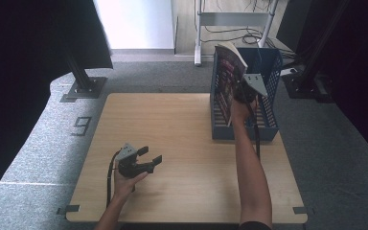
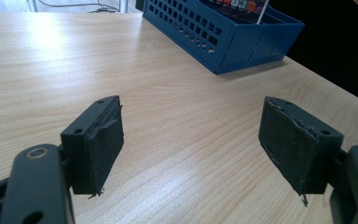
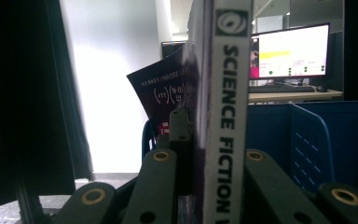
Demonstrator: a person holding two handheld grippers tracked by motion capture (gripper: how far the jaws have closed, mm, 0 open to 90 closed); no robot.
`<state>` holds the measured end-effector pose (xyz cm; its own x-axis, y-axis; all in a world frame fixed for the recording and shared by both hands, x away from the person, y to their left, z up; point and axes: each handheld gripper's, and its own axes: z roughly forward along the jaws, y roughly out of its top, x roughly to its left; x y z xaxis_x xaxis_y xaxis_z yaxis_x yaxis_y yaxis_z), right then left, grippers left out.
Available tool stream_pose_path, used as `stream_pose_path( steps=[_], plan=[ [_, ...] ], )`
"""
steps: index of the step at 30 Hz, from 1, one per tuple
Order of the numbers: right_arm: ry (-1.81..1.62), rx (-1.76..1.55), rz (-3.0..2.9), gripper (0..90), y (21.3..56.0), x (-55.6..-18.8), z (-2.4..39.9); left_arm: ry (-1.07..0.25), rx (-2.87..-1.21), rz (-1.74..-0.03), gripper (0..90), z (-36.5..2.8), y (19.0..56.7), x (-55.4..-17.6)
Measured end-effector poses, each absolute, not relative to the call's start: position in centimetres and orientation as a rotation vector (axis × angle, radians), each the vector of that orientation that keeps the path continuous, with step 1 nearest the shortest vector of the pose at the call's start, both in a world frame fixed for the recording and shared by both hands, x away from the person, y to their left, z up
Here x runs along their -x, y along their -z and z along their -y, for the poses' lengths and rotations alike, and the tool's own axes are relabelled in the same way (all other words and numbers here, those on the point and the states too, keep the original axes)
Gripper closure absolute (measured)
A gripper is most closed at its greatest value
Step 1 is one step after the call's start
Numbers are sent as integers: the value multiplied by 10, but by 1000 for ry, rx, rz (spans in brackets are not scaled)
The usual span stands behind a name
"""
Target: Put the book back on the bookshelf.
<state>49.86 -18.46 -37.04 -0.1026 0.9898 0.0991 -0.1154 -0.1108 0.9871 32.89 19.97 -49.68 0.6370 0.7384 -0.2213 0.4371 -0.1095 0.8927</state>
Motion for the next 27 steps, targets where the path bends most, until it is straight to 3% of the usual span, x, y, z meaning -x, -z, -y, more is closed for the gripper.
stream_pose_path(
  steps=[27],
  plan=[
    [-1317, -1162, -1252, 807, 412, -517, 175, -342, -1753, -959, 217, -200, 499, -331]
  ],
)
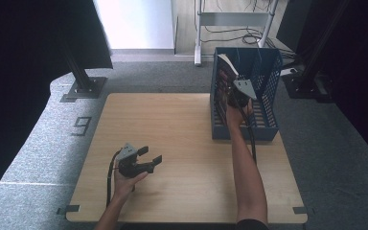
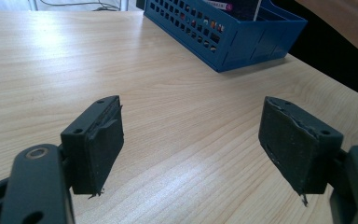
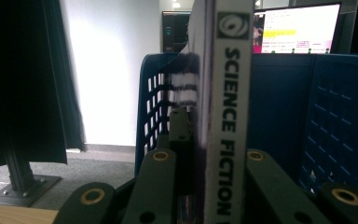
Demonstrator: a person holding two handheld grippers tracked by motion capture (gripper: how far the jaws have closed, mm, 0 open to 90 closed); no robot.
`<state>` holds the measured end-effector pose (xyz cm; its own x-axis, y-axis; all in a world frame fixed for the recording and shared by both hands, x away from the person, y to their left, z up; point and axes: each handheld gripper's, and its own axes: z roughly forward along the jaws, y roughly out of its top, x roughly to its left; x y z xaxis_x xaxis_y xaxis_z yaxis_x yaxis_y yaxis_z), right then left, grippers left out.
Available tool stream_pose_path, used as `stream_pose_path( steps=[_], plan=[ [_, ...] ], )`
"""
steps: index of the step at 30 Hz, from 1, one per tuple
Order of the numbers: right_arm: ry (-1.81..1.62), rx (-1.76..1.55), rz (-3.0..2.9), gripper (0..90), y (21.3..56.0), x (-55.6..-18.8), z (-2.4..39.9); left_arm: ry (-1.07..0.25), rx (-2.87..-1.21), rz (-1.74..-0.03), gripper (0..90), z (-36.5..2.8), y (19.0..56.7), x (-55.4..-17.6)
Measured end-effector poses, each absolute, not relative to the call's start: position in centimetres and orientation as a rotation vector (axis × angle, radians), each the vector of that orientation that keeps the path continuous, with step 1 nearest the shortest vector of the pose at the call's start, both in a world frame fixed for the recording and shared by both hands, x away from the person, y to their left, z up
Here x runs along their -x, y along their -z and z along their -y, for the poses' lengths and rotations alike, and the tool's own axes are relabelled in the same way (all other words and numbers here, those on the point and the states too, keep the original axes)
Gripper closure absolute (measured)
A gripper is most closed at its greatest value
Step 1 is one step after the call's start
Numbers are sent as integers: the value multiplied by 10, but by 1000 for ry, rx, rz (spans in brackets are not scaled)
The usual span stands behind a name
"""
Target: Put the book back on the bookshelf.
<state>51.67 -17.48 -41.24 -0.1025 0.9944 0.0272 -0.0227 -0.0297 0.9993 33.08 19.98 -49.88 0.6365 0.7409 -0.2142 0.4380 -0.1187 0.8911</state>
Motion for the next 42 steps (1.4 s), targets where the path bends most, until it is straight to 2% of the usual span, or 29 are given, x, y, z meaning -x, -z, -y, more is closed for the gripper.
stream_pose_path(
  steps=[14, 26, 28, 32, 42],
  plan=[
    [-1304, -1178, -1340, 775, 416, -487, 179, -341, -1753, -956, 218, -199, 497, -329],
    [-1241, -1198, -1432, 709, 424, -493, 182, -344, -1749, -962, 217, -201, 497, -330],
    [-1217, -1213, -1429, 718, 427, -496, 183, -346, -1748, -960, 217, -201, 497, -330],
    [-1188, -1234, -1424, 804, 427, -498, 186, -345, -1738, -964, 216, -205, 496, -330],
    [-1230, -1265, -1371, 812, 428, -499, 193, -358, -1731, -969, 217, -208, 495, -331]
  ],
)
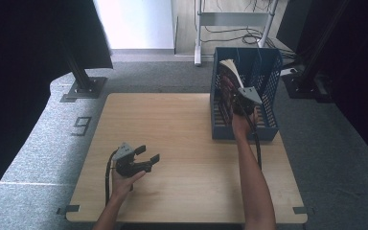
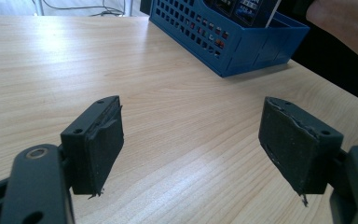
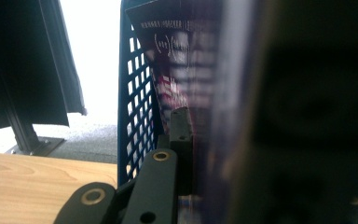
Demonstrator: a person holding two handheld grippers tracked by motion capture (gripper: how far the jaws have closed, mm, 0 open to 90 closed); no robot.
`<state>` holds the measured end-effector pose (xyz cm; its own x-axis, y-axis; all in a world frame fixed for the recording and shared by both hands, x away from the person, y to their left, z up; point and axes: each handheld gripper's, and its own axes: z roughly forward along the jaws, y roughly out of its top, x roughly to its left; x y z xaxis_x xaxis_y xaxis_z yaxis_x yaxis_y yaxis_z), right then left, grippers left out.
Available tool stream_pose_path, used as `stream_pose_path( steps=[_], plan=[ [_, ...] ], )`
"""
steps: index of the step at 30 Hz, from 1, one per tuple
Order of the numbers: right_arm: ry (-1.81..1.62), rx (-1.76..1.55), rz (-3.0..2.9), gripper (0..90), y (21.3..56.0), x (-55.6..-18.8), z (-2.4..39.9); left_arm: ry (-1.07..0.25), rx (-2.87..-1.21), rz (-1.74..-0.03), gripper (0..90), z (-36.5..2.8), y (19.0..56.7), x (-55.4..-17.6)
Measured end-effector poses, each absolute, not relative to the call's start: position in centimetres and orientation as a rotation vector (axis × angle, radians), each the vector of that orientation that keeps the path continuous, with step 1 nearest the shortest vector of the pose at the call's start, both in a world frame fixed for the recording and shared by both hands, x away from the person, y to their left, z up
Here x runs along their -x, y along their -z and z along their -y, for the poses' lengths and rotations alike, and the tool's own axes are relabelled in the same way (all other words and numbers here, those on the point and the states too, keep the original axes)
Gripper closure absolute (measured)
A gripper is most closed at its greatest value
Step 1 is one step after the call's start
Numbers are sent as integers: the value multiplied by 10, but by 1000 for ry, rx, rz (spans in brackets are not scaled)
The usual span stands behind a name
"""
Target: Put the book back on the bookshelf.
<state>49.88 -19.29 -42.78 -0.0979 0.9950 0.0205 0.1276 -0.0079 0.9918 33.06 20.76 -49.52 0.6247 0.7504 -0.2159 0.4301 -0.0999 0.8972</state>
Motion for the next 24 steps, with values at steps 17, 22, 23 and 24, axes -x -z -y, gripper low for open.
stream_pose_path(
  steps=[17, 22, 23, 24],
  plan=[
    [-1217, -1232, -1265, 813, 422, -524, 185, -360, -1710, -983, 216, -217, 495, -332],
    [-1184, -1219, -1309, 813, 431, -532, 179, -363, -1709, -987, 216, -220, 495, -333],
    [-1191, -1202, -1314, 812, 434, -531, 176, -362, -1705, -990, 216, -220, 495, -333],
    [-1188, -1196, -1326, 811, 435, -531, 174, -362, -1706, -992, 216, -220, 495, -333]
  ],
)
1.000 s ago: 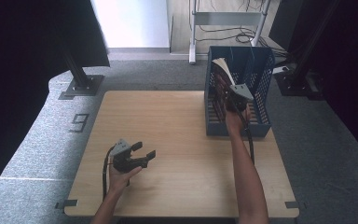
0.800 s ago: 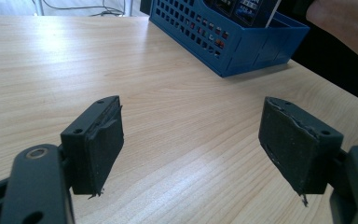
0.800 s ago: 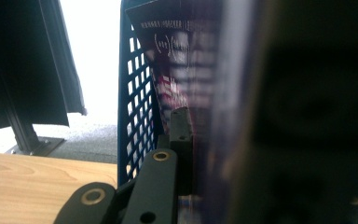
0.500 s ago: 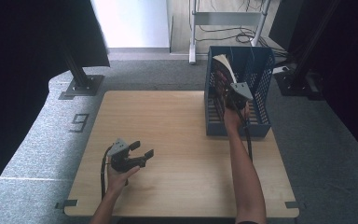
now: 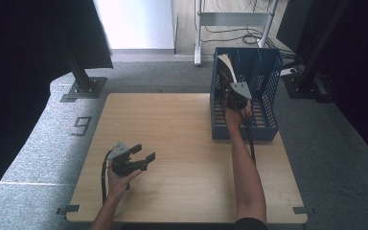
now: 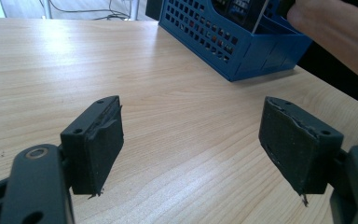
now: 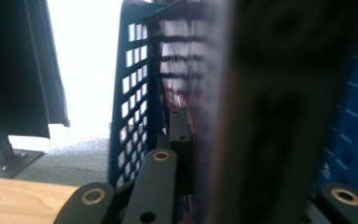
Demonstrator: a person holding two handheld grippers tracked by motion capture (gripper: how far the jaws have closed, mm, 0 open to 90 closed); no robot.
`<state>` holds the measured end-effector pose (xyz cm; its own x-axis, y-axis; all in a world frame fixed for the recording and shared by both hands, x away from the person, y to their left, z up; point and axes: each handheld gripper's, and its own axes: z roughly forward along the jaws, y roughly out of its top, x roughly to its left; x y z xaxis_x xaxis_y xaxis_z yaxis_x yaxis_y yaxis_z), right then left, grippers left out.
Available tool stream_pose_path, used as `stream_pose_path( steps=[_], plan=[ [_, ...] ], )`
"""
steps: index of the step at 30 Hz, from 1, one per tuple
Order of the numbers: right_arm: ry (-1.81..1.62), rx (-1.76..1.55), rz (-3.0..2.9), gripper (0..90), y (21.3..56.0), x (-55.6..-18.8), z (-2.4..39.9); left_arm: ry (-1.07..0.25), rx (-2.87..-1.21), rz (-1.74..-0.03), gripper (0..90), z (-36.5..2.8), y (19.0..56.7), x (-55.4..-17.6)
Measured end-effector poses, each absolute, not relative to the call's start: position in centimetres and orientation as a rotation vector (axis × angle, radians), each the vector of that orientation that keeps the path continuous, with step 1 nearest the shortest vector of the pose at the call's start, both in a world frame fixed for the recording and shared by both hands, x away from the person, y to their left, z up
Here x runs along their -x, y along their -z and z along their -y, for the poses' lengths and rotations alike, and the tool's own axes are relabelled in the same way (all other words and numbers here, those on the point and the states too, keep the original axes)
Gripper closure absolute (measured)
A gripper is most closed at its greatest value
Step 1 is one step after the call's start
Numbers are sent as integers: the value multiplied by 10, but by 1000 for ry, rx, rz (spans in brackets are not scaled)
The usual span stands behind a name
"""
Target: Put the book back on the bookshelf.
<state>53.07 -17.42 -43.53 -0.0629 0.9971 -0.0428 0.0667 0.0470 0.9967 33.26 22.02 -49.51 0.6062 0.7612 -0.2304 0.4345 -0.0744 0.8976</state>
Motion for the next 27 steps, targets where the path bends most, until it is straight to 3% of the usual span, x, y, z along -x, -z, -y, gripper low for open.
stream_pose_path(
  steps=[11, 27],
  plan=[
    [-1259, -1110, -1443, 755, 436, -527, 162, -362, -1716, -985, 217, -217, 494, -330],
    [-1280, -1138, -1409, 752, 433, -536, 156, -360, -1718, -988, 219, -219, 495, -332]
  ],
)
